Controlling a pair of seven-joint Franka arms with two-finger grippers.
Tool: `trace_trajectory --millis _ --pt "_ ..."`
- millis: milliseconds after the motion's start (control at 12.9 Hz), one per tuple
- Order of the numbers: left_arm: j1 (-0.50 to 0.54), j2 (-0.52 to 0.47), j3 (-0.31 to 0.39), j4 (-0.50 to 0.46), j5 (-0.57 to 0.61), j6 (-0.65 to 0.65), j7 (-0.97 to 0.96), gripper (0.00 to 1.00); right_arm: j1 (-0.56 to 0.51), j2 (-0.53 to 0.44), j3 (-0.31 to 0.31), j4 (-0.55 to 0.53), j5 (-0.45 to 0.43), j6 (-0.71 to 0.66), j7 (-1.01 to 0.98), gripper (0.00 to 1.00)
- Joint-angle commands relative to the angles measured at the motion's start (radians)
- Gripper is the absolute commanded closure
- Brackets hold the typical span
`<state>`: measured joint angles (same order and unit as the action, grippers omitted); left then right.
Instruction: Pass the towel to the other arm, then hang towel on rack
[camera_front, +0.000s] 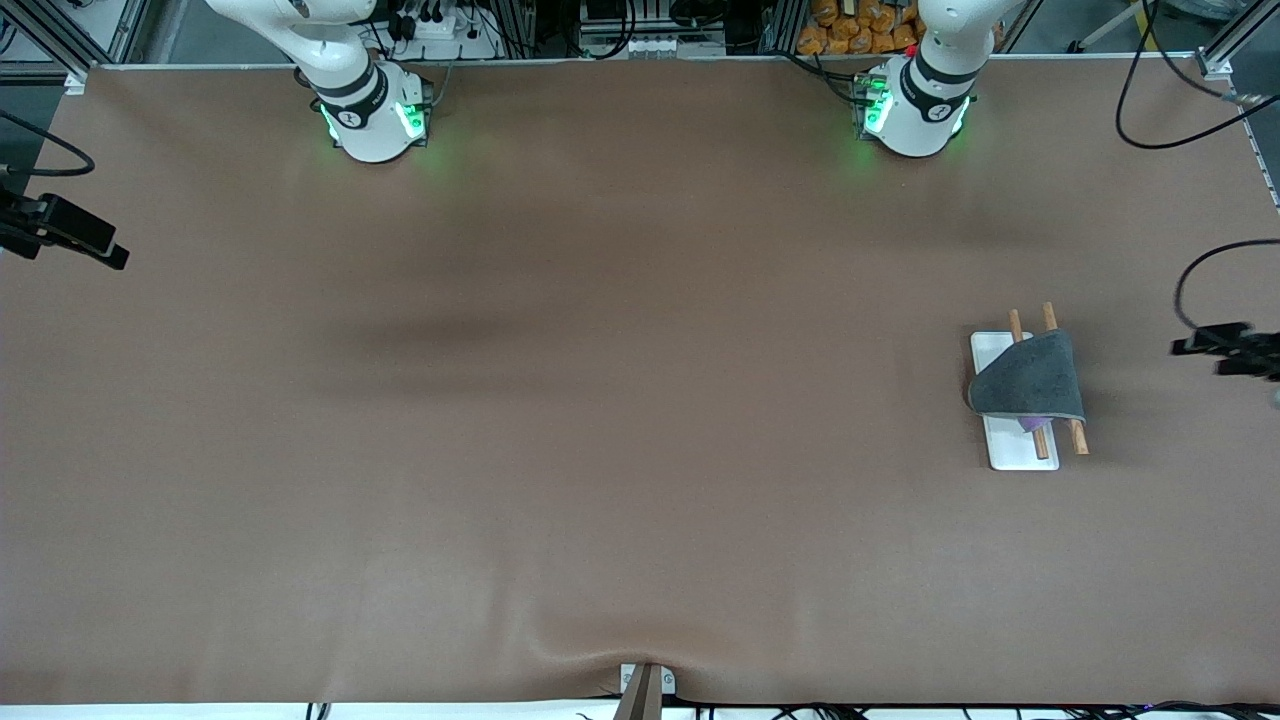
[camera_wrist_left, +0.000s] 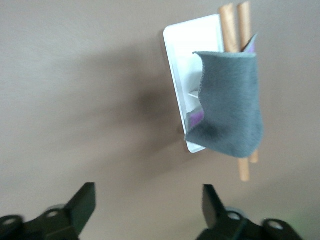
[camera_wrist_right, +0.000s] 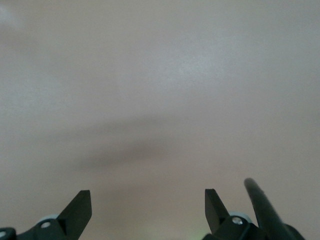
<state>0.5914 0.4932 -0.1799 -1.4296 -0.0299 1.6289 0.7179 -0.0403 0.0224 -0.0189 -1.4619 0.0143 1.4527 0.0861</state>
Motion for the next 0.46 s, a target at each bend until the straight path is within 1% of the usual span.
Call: trace_trajectory --millis 0,154,309,386 --pt "-0.004 -0.119 -0.050 -0.005 -0.018 -0.044 -0.128 0.00 -0.010 -0.013 0.016 -0.006 -0.022 0.003 0.014 0.00" --pt "-0.005 -0.197 -0.125 -0.002 -0.018 -0.076 -0.393 0.00 -0.012 -0.013 0.016 -0.006 -0.024 0.003 0.014 0.00" --pt "-0.004 -0.245 -0.222 0.003 -0.004 -0.105 -0.695 0.00 -0.013 -0.013 0.013 -0.006 -0.024 0.003 0.014 0.00" --pt "-0.007 -0.266 -0.262 0.003 -0.002 -0.112 -0.797 0.00 -0.015 -0.013 0.013 -0.006 -0.024 0.003 0.014 0.00"
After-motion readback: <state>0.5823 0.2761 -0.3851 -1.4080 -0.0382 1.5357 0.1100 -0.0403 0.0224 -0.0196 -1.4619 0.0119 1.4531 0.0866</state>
